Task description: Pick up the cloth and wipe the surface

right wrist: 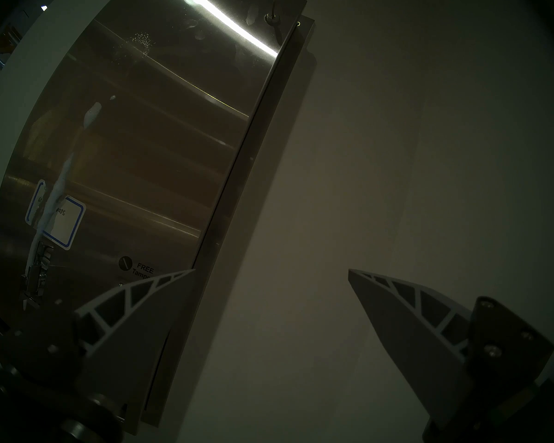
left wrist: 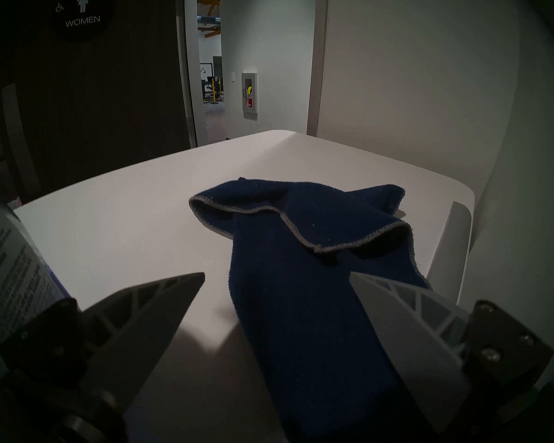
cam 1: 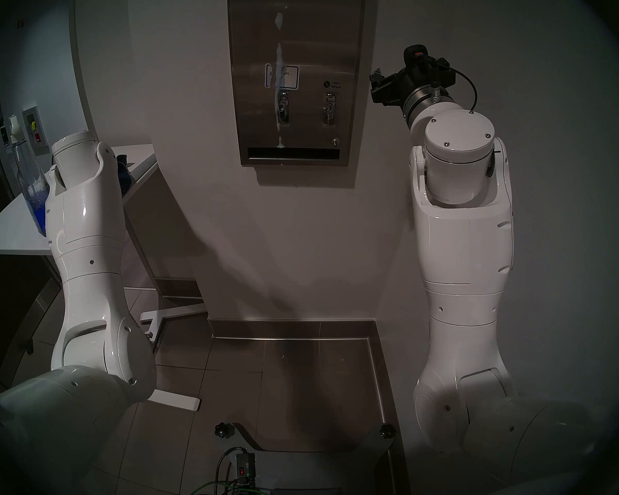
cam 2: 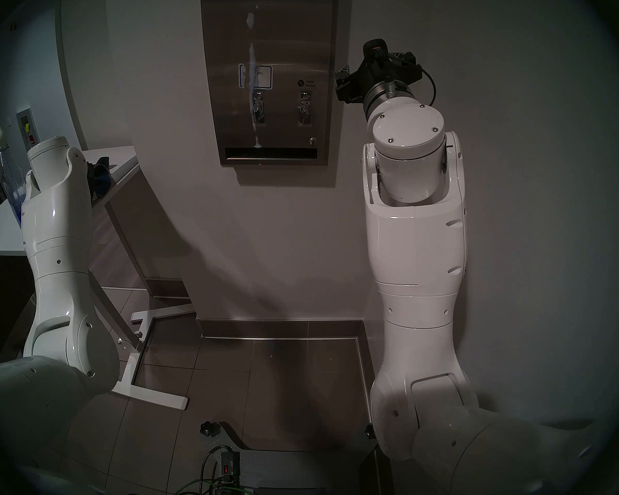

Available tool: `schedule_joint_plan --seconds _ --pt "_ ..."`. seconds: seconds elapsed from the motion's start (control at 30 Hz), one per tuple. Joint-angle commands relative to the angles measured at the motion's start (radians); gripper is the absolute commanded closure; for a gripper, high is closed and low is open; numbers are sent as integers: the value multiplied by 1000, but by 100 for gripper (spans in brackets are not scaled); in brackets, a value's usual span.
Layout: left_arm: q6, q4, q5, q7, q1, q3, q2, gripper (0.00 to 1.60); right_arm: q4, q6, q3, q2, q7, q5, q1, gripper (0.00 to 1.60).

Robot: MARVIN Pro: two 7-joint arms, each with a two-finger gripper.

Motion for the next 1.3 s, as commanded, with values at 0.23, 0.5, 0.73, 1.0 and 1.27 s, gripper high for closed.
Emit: schedule_joint_plan --seconds 0.23,0.5,0.73,1.0,1.27 --pt "-25 70 -29 -6 -75 -22 7 0 -25 -4 1 -1 -1 0 28 0" --pt "-65 136 -17 -9 -87 -5 41 0 -24 -4 1 -1 -1 0 28 0" --pt "-98 130 -6 -21 -69 11 48 160 -24 -4 1 -1 -1 0 28 0" --pt "-124 86 1 -33 -50 24 43 160 -24 -4 1 -2 -1 0 27 0" --pt "-171 14 4 -67 -88 72 45 160 -23 -6 1 -2 -2 0 26 0"
